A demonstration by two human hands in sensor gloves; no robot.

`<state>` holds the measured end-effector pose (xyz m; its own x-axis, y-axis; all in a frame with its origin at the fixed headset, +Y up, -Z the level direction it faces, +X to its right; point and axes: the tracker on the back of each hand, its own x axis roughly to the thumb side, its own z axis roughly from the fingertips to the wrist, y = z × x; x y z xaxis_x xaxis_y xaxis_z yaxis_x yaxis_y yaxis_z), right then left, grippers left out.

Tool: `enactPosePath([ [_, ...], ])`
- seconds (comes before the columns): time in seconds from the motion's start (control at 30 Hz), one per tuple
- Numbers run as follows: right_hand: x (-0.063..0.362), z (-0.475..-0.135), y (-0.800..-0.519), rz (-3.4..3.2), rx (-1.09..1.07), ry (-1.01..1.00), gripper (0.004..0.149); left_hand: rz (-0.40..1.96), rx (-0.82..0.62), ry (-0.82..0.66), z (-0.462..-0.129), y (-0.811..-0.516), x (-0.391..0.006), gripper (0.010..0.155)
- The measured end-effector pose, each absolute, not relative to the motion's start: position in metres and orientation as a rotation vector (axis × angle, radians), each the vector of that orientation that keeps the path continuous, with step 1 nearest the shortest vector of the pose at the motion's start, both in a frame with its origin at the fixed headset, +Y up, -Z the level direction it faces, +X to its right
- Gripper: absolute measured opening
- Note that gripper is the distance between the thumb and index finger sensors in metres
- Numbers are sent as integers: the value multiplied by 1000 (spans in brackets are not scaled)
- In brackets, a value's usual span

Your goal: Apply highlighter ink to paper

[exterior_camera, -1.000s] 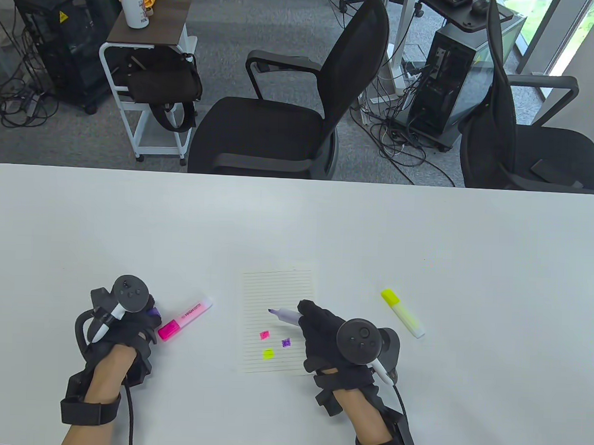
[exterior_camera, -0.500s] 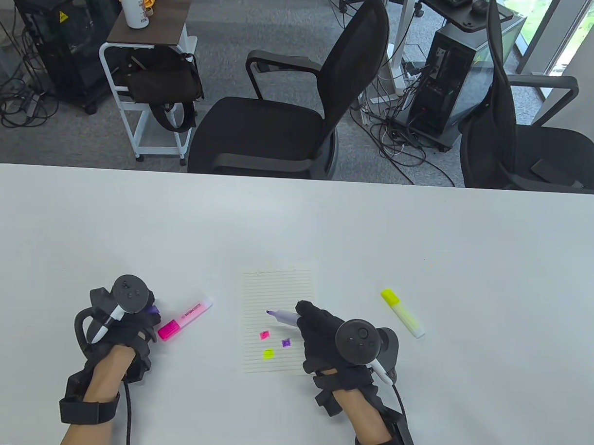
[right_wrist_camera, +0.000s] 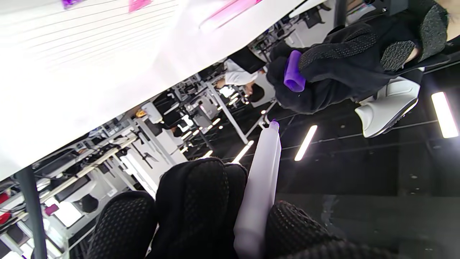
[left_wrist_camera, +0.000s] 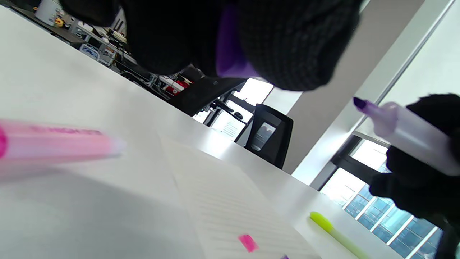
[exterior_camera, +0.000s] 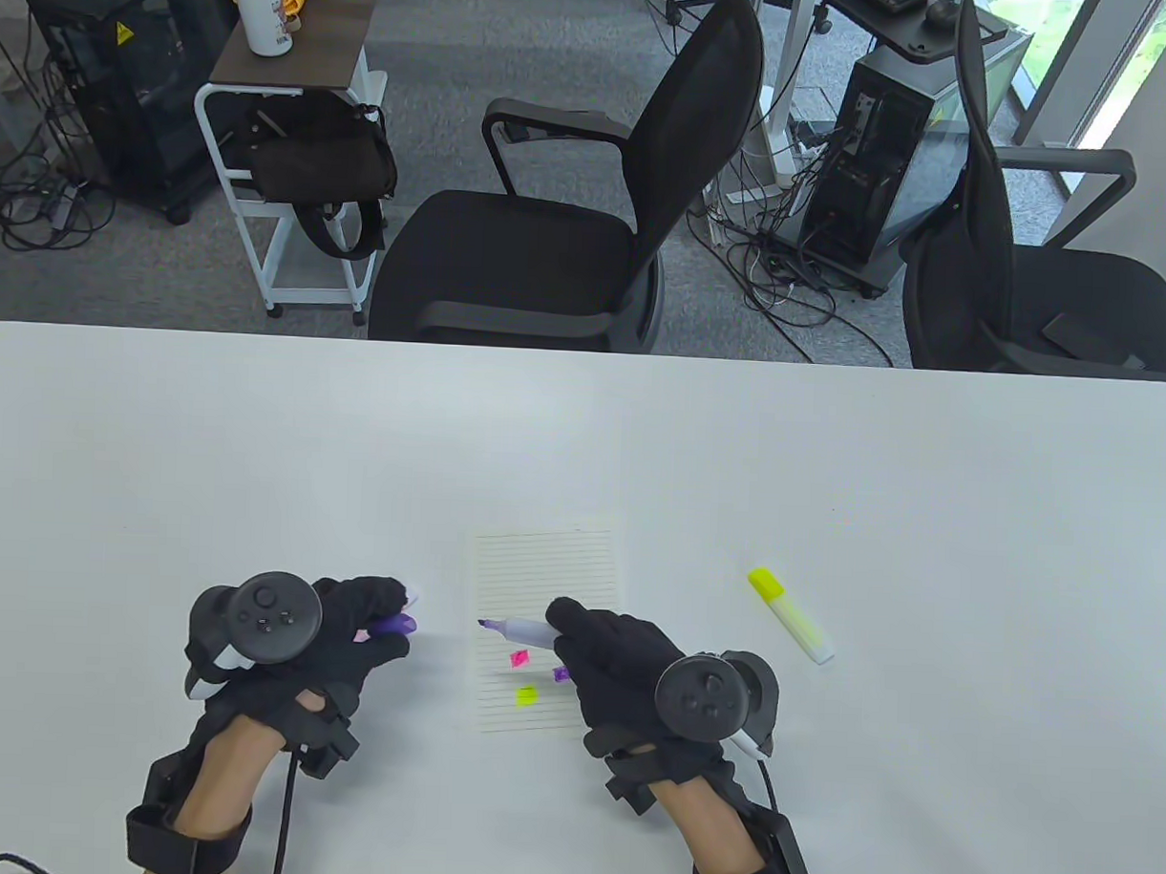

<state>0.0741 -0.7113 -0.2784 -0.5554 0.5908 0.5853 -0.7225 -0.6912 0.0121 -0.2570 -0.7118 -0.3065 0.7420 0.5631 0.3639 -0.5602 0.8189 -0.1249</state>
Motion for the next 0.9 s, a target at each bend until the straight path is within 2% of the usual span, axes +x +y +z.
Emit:
enactPosePath([
  [0.53, 59, -274, -715, 2255, 879, -229, 40, 631, -68, -551, -295, -716, -220, 58],
  [0.73, 56, -273, -717, 2216, 894, -207, 40, 746, -34, -601, -292, -722, -213, 57],
  [0.9, 48, -267, -717, 2156, 934, -202, 40, 911, 3, -581, -286, -726, -203, 63],
])
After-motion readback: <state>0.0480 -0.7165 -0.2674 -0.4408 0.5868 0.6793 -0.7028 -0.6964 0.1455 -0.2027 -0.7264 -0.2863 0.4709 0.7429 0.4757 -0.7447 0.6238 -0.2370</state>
